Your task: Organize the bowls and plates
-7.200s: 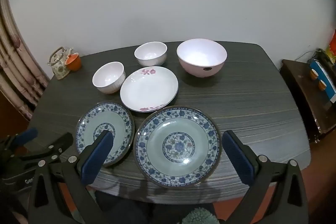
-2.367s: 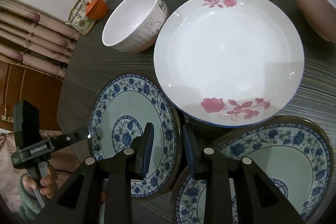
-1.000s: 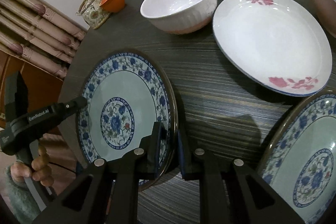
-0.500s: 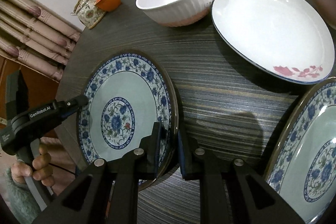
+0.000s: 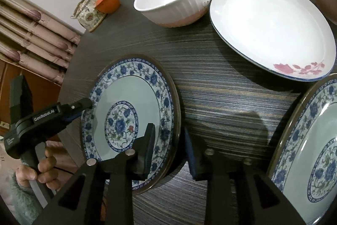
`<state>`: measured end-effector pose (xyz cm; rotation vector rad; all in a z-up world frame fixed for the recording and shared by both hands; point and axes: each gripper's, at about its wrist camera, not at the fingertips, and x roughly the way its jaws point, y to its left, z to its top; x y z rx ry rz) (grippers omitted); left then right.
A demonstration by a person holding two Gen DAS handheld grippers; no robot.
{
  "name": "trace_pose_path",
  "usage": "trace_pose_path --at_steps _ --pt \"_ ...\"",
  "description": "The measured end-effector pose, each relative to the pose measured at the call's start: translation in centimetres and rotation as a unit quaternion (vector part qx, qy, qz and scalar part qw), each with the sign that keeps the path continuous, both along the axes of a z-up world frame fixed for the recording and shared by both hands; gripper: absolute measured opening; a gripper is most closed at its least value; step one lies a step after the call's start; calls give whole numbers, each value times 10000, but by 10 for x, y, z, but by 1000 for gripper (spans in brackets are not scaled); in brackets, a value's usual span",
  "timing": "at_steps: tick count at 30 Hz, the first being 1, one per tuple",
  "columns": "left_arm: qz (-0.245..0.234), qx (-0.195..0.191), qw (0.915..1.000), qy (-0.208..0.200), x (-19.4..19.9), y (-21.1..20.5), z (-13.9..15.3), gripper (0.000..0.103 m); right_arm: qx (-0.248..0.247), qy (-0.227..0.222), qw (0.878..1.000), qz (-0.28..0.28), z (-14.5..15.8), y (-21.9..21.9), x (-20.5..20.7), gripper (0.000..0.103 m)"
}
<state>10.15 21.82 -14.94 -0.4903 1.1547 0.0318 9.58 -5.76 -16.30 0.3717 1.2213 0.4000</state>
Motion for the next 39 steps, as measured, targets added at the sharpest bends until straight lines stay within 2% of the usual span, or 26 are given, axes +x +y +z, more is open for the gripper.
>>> trace_pose_path --at_steps 2,4,7,10,18,26,32,39 --pt "23 81 9999 -104 -2 -1 5 42 -8 -49 10000 8 3 -1 -1 36" --pt "53 261 9994 -218 -5 -2 11 47 -54 -130 9999 -14 9 -4 -3 36" --pt "56 650 9970 -411 -9 -8 23 48 -164 -311 9994 -15 22 -9 -11 36" --pt "-10 898 9945 -541 -17 -21 32 51 -529 -666 9964 -3 40 -14 -22 37" --pt "-718 1429 9824 -967 -39 -81 57 52 -1159 -1259 9852 -85 75 -40 -56 39" --pt "-1493 1435 9725 -1066 -72 -143 67 53 -1800 -1743 9666 -541 98 -75 -100 39" --pt "-1855 1327 9675 -1092 -83 -183 69 53 -1752 -1634 9672 -838 97 -115 -128 39" --pt "-2219 1259 9616 -1012 -96 -229 61 53 -1983 -1569 9602 -1186 89 -146 -144 39"
